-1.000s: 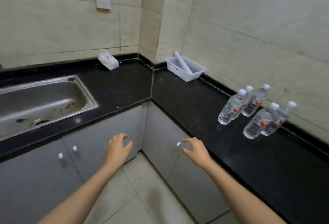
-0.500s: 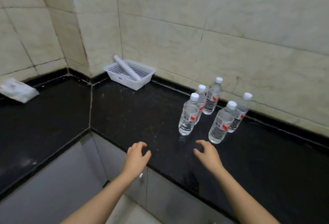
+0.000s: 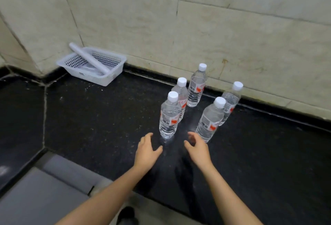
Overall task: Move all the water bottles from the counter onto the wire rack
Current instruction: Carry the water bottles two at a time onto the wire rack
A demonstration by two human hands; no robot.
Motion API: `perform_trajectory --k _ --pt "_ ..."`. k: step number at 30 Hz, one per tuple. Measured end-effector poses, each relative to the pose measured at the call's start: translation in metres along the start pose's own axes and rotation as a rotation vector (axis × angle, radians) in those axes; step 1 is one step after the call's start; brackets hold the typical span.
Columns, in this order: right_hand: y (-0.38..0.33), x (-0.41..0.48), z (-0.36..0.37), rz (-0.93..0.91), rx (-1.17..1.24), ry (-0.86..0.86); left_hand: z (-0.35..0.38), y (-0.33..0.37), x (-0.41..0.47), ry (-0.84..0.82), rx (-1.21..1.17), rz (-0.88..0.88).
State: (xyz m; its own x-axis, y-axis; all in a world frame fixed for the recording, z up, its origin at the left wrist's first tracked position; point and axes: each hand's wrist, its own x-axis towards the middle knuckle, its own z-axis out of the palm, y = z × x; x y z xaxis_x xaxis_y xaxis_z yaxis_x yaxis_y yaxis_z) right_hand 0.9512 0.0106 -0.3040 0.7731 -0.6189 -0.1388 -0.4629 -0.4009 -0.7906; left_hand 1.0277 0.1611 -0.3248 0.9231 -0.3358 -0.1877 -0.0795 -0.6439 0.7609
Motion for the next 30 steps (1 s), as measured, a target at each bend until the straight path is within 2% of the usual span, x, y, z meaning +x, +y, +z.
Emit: perform_trajectory --k 5,10,17,20,23,27,30 --pt "-0.01 0.016 -0.006 0.036 0.052 0.078 0.014 0.026 0.047 0.02 -0.046 0.085" --pt "-0.026 0.034 -0.003 0.063 0.043 0.154 0.021 0.04 0.088 -0.027 -0.203 0.135" --pt "-0.053 0.072 0.016 0.128 0.047 0.249 0.003 0.025 0.12 -0.254 -0.366 0.166" --pt "-0.062 0.093 0.029 0.147 0.046 0.324 -0.01 0.016 0.134 -0.336 -0.49 0.149" --pt "-0.076 0.116 0.038 0.085 0.13 0.4 -0.018 0.006 0.147 -0.342 -0.58 0.11" --pt "-0.086 0.139 0.048 0.165 0.334 0.382 -0.033 -0.005 0.157 -0.368 -0.638 0.073" --pt "-0.084 0.143 0.054 0.205 0.343 0.424 -0.042 -0.014 0.16 -0.38 -0.652 0.042"
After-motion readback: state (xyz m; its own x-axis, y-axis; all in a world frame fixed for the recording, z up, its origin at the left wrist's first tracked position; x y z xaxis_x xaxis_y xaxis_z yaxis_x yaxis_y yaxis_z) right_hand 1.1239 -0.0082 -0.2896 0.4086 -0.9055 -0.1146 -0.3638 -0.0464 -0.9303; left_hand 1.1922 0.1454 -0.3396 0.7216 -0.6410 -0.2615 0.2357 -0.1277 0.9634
